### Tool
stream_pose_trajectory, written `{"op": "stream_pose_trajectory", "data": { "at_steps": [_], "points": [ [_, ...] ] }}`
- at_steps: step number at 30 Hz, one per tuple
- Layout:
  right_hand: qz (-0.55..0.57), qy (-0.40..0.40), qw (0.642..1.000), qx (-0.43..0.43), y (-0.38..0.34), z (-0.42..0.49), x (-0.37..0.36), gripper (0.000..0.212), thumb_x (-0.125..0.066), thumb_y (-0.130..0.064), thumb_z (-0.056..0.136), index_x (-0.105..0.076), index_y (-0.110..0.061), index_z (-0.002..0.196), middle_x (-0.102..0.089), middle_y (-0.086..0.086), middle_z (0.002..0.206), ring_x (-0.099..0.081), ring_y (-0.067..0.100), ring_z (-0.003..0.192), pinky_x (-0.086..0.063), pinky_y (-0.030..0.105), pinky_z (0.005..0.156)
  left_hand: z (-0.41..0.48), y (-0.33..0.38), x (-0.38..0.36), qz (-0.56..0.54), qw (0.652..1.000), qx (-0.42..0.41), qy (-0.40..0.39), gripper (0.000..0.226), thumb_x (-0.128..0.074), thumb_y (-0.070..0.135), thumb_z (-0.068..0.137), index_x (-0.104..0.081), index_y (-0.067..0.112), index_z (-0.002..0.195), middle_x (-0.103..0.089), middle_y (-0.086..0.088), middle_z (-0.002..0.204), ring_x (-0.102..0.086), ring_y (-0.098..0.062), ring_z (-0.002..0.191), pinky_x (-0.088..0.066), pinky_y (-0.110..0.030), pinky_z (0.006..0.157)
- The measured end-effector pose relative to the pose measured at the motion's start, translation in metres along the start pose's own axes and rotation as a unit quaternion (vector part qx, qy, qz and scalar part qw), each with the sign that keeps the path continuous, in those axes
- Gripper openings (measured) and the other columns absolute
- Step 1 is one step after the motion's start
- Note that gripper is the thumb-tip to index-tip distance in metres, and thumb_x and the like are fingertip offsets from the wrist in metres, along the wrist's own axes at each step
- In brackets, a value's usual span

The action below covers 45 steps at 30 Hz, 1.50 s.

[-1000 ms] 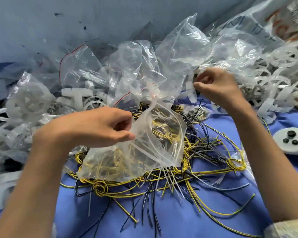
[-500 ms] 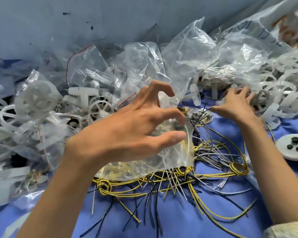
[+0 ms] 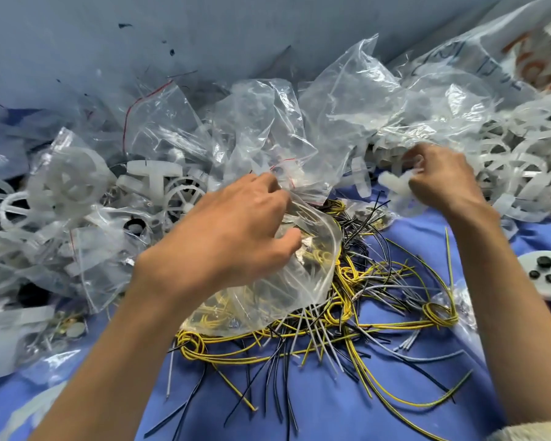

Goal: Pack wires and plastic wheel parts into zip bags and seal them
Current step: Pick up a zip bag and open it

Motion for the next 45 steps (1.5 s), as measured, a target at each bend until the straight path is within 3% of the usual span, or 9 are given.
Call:
{"op": "stream_pose_trajectory", "data": {
  "at_steps": [3,7,12,23,27,31,35,39,45],
  "points": [
    [0.155,-0.016,0.986,0.063,-0.028,-0.003,0.014,0.052,-0.041,0.011,0.079,-0.063,-0.019,0.115,-0.064,0.008,0.113,-0.061,0.024,0.096,-0.053,0.025,0.077,0.000,0.001,0.002,-0.013,1.000,-0.005,0.014,0.044,-0.041,0.048,0.090,-0.052,0.018,0.120,-0.049,0.006,0.115,-0.048,-0.010,0.102,-0.040,-0.027,0.084],
    [0.487,-0.219,0.840,0.099,-0.073,-0.029,0.024,0.037,-0.044,0.012,0.081,-0.064,-0.015,0.098,-0.071,-0.008,0.083,-0.064,0.009,0.074,-0.052,0.018,0.062,0.002,0.000,0.002,-0.030,0.999,-0.001,0.015,0.045,-0.046,0.046,0.087,-0.052,0.019,0.123,-0.051,0.008,0.116,-0.049,-0.008,0.102,-0.038,-0.024,0.084],
    [0.498,-0.374,0.757,0.198,-0.090,-0.053,0.034,0.031,-0.045,0.013,0.083,-0.062,-0.006,0.099,-0.072,-0.005,0.085,-0.064,0.006,0.075,-0.049,0.014,0.062,0.003,0.000,0.004,-0.077,0.997,0.013,0.017,0.045,-0.054,0.039,0.079,-0.052,0.021,0.120,-0.050,0.011,0.108,-0.049,-0.009,0.096,-0.039,-0.025,0.081],
    [0.166,-0.373,0.870,0.278,-0.110,-0.068,0.016,0.031,-0.048,-0.001,0.092,-0.067,-0.019,0.108,-0.066,-0.004,0.093,-0.061,0.002,0.074,-0.050,0.022,0.073,0.001,-0.003,0.006,-0.133,0.991,0.010,0.014,0.046,-0.056,0.018,0.077,-0.050,0.019,0.123,-0.048,0.010,0.113,-0.046,-0.007,0.099,-0.038,-0.016,0.079],
    [0.206,-0.423,0.850,0.238,-0.120,-0.079,0.009,0.030,-0.043,0.002,0.095,-0.065,-0.017,0.104,-0.065,-0.008,0.076,-0.064,-0.002,0.055,-0.048,0.011,0.056,0.002,0.000,0.008,-0.137,0.990,0.016,0.024,0.042,-0.051,0.027,0.074,-0.056,0.020,0.115,-0.050,0.012,0.106,-0.048,-0.008,0.098,-0.040,-0.020,0.080],
    [0.292,-0.448,0.805,0.258,-0.124,-0.083,0.012,0.020,-0.051,-0.007,0.095,-0.063,-0.009,0.110,-0.069,-0.007,0.093,-0.065,0.004,0.087,-0.050,0.017,0.080,0.002,-0.003,0.013,-0.130,0.990,0.035,0.051,0.054,-0.043,0.033,0.064,-0.057,0.022,0.114,-0.053,0.010,0.108,-0.052,-0.011,0.100,-0.045,-0.028,0.087],
    [0.222,-0.476,0.788,0.322,-0.128,-0.090,0.008,0.029,-0.058,-0.022,0.093,-0.051,-0.045,0.110,-0.059,-0.021,0.117,-0.055,-0.006,0.108,-0.044,0.017,0.092,0.002,-0.008,0.017,-0.145,0.984,0.052,0.094,0.050,-0.054,0.016,0.074,-0.055,0.016,0.125,-0.051,0.012,0.109,-0.050,-0.007,0.099,-0.036,-0.012,0.078],
    [0.119,-0.429,0.814,0.373,-0.133,-0.094,0.004,0.029,-0.069,-0.048,0.080,-0.041,-0.054,0.079,-0.059,-0.032,0.083,-0.056,-0.012,0.075,-0.040,0.007,0.063,0.001,-0.001,0.018,-0.156,0.982,0.040,0.102,0.047,-0.055,0.010,0.077,-0.055,0.016,0.124,-0.054,0.008,0.115,-0.052,-0.008,0.101,-0.039,-0.016,0.082],
    [0.139,-0.382,0.807,0.428,-0.139,-0.096,0.007,0.057,-0.051,-0.005,0.075,-0.053,-0.062,0.064,-0.051,-0.030,0.054,-0.045,0.002,0.050,-0.033,0.013,0.048,0.001,0.005,0.020,-0.152,0.984,0.022,0.093,0.051,-0.049,0.019,0.074,-0.055,0.015,0.125,-0.050,0.012,0.108,-0.052,-0.007,0.101,-0.037,-0.012,0.079]
  ]
}}
Point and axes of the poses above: each hand's wrist, its own z-axis towards the middle knuckle, its own x-axis out of the back of the hand, y = z × x, the point moved 2 cm from there along z, towards the middle knuckle
